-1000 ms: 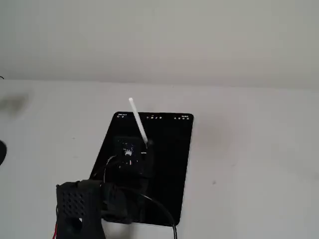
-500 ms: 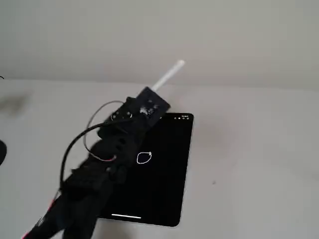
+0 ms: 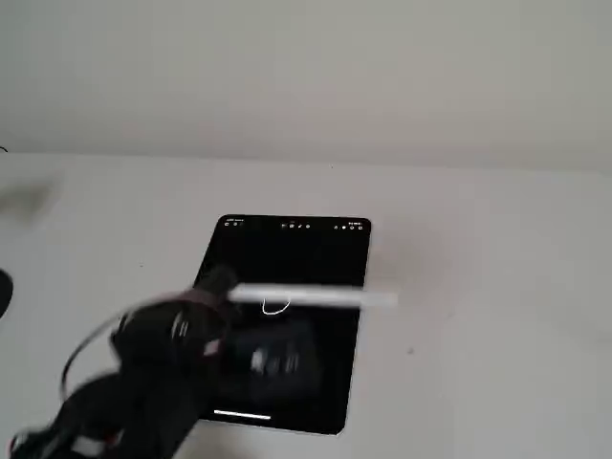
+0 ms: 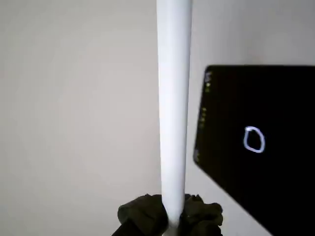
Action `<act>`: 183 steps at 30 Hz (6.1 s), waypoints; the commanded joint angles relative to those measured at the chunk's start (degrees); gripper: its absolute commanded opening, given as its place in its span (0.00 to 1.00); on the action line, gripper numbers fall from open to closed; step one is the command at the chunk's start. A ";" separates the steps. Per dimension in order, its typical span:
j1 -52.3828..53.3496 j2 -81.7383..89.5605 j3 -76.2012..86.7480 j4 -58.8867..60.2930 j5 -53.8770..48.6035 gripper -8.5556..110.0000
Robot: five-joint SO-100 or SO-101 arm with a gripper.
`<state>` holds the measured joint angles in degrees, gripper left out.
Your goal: Draw a circular shape on the ipad using the apple pencil
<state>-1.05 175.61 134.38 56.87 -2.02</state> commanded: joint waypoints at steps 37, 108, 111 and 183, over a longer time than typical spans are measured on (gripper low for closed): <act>6.59 14.77 35.51 14.15 -2.29 0.07; 6.94 14.77 38.14 12.04 -2.46 0.07; 6.94 14.77 38.14 12.04 -2.46 0.07; 6.94 14.77 38.14 12.04 -2.46 0.07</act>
<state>5.19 189.93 172.71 70.49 -3.43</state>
